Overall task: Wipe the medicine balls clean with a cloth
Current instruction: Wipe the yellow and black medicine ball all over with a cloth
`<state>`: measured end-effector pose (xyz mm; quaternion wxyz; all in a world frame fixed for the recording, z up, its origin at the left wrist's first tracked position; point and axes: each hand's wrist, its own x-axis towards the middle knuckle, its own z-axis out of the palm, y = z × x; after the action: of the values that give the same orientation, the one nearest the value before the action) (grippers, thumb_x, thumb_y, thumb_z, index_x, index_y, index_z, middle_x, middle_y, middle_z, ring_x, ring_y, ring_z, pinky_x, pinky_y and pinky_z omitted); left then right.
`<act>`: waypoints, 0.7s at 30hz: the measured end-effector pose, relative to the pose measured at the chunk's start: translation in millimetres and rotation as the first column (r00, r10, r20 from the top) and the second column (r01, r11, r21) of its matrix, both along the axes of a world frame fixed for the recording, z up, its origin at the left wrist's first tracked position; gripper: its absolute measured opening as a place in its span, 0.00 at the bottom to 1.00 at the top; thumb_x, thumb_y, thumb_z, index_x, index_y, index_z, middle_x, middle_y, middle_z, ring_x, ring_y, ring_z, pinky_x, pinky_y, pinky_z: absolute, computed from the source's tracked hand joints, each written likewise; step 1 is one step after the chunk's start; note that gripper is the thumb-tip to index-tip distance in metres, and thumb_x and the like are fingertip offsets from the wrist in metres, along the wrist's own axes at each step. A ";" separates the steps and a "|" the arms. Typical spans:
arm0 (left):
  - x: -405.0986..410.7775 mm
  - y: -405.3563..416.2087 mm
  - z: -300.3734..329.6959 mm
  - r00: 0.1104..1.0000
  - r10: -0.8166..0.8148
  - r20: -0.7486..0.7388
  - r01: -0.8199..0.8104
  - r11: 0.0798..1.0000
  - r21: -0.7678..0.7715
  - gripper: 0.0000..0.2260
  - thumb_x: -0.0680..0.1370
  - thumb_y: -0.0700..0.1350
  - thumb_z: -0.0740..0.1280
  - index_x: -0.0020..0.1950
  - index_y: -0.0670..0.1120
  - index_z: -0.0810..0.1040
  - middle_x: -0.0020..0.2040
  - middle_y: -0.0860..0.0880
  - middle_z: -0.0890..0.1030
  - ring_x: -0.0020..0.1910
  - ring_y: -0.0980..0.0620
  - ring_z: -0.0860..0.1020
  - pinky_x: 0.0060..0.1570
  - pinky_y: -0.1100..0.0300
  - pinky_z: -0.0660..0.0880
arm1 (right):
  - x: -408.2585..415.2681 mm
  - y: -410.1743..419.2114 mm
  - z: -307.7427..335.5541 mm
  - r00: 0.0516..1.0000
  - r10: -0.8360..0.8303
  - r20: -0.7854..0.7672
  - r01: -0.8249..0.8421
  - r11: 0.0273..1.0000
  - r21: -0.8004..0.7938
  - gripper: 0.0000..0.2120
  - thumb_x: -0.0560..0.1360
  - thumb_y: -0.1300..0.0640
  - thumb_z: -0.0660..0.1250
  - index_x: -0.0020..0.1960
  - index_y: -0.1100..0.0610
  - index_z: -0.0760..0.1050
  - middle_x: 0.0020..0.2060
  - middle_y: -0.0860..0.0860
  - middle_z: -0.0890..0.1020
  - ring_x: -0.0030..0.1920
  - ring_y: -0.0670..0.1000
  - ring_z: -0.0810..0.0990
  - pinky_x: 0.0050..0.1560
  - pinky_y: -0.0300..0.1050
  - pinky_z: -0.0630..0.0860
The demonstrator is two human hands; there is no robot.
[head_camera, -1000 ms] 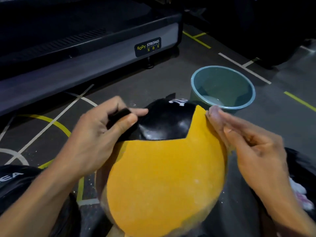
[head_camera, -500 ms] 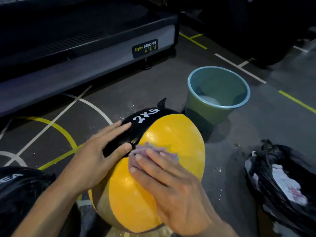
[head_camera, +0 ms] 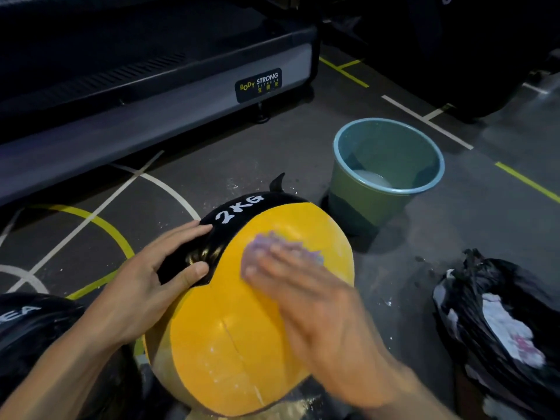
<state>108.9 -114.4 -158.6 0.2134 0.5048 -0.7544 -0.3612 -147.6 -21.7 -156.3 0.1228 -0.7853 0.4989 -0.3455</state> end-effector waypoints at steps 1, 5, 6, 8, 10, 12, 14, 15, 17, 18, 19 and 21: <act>4.3 2.5 -1.1 1.000 0.012 -0.011 -0.012 1.000 0.009 0.27 0.71 0.72 0.64 0.71 0.74 0.69 0.74 0.72 0.66 0.74 0.71 0.62 0.68 0.55 0.66 | -0.6 3.9 -0.4 0.996 0.067 -0.055 -0.069 0.997 -0.028 0.22 0.78 0.68 0.65 0.70 0.55 0.78 0.72 0.50 0.75 0.76 0.49 0.69 0.75 0.51 0.68; 20.6 11.3 -4.9 0.997 0.054 -0.050 -0.051 0.997 0.060 0.23 0.77 0.58 0.69 0.69 0.75 0.70 0.74 0.73 0.67 0.72 0.74 0.62 0.68 0.53 0.68 | -44.7 -26.5 -8.6 0.959 -0.134 0.251 0.111 0.988 0.104 0.19 0.80 0.69 0.67 0.68 0.55 0.79 0.67 0.45 0.79 0.69 0.43 0.76 0.71 0.50 0.74; 22.7 11.8 -4.6 0.997 0.056 -0.045 -0.053 0.997 0.063 0.25 0.76 0.55 0.69 0.69 0.75 0.70 0.73 0.73 0.67 0.72 0.74 0.62 0.66 0.55 0.69 | -53.0 -36.0 -9.2 0.908 -0.265 0.323 0.223 0.961 0.162 0.18 0.80 0.65 0.69 0.67 0.53 0.80 0.64 0.42 0.81 0.66 0.40 0.78 0.68 0.49 0.76; 24.1 11.4 -1.9 0.998 0.055 -0.043 -0.052 0.996 0.069 0.26 0.75 0.52 0.70 0.68 0.75 0.71 0.72 0.73 0.68 0.70 0.75 0.64 0.61 0.61 0.70 | -48.7 -39.1 -10.5 0.864 -0.364 0.347 0.302 0.927 0.220 0.18 0.79 0.66 0.70 0.67 0.52 0.80 0.63 0.41 0.81 0.65 0.38 0.78 0.67 0.48 0.77; 25.8 9.8 0.1 0.997 0.057 -0.055 -0.053 0.996 0.068 0.25 0.74 0.51 0.70 0.67 0.74 0.72 0.71 0.73 0.69 0.69 0.76 0.65 0.56 0.65 0.71 | -27.2 -22.3 -10.3 0.932 -0.230 0.281 0.198 0.970 0.139 0.21 0.78 0.72 0.67 0.67 0.56 0.80 0.68 0.47 0.79 0.71 0.43 0.74 0.72 0.50 0.72; 27.4 12.2 -0.7 0.996 0.061 -0.064 -0.056 0.995 0.078 0.25 0.74 0.50 0.71 0.66 0.73 0.73 0.71 0.72 0.70 0.68 0.75 0.67 0.55 0.67 0.72 | -10.9 -2.8 -5.2 0.987 -0.030 0.159 0.030 1.000 0.004 0.18 0.81 0.67 0.63 0.69 0.57 0.79 0.71 0.50 0.77 0.74 0.47 0.72 0.75 0.50 0.69; 29.0 16.4 -3.1 0.995 0.066 -0.076 -0.061 0.995 0.076 0.26 0.74 0.48 0.71 0.67 0.72 0.73 0.71 0.70 0.71 0.69 0.74 0.67 0.57 0.65 0.71 | -16.6 -3.8 -5.2 0.993 0.074 0.091 -0.068 0.996 -0.060 0.18 0.81 0.66 0.62 0.69 0.58 0.79 0.70 0.51 0.77 0.74 0.48 0.72 0.74 0.49 0.70; 29.4 18.3 -4.0 0.994 0.071 -0.081 -0.065 0.995 0.074 0.26 0.74 0.48 0.71 0.67 0.72 0.73 0.71 0.70 0.71 0.70 0.74 0.66 0.58 0.65 0.71 | -26.2 -12.4 -7.5 0.992 0.048 0.120 -0.043 0.998 -0.043 0.19 0.80 0.69 0.63 0.68 0.57 0.79 0.69 0.50 0.78 0.72 0.46 0.74 0.73 0.47 0.71; 29.1 20.3 -4.3 0.994 0.069 -0.082 -0.063 0.995 0.075 0.25 0.75 0.48 0.71 0.67 0.72 0.73 0.71 0.72 0.71 0.69 0.75 0.66 0.57 0.66 0.71 | -50.6 -37.6 -14.1 0.961 -0.181 0.210 0.168 0.982 0.082 0.19 0.80 0.68 0.67 0.67 0.53 0.80 0.65 0.46 0.82 0.65 0.40 0.79 0.67 0.42 0.76; 27.8 20.3 -3.5 0.994 0.069 -0.084 -0.063 0.995 0.079 0.25 0.75 0.48 0.71 0.66 0.72 0.73 0.70 0.73 0.71 0.68 0.76 0.66 0.56 0.68 0.72 | -62.1 -51.0 -16.0 0.918 -0.325 0.226 0.290 0.941 0.176 0.16 0.82 0.62 0.68 0.66 0.48 0.81 0.61 0.44 0.84 0.59 0.36 0.81 0.61 0.38 0.78; 26.3 19.7 -2.6 0.994 0.071 -0.084 -0.064 0.995 0.080 0.25 0.75 0.48 0.71 0.66 0.72 0.73 0.70 0.73 0.71 0.68 0.76 0.66 0.55 0.69 0.72 | -69.5 -61.5 -19.9 0.882 -0.424 0.204 0.370 0.893 0.256 0.14 0.82 0.56 0.67 0.66 0.45 0.81 0.58 0.42 0.85 0.55 0.34 0.81 0.57 0.37 0.79; 24.6 17.8 -1.7 0.994 0.071 -0.078 -0.065 0.995 0.081 0.25 0.75 0.49 0.71 0.67 0.73 0.72 0.70 0.73 0.70 0.68 0.76 0.66 0.56 0.67 0.71 | -69.4 -65.3 -25.4 0.856 -0.469 0.217 0.391 0.862 0.323 0.12 0.82 0.51 0.66 0.65 0.43 0.81 0.57 0.39 0.84 0.56 0.33 0.80 0.59 0.40 0.79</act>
<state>133.5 -96.6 -160.3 0.2360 0.5231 -0.7129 -0.4031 -217.0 -87.1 -181.7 0.2178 -0.5697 0.6815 -0.4044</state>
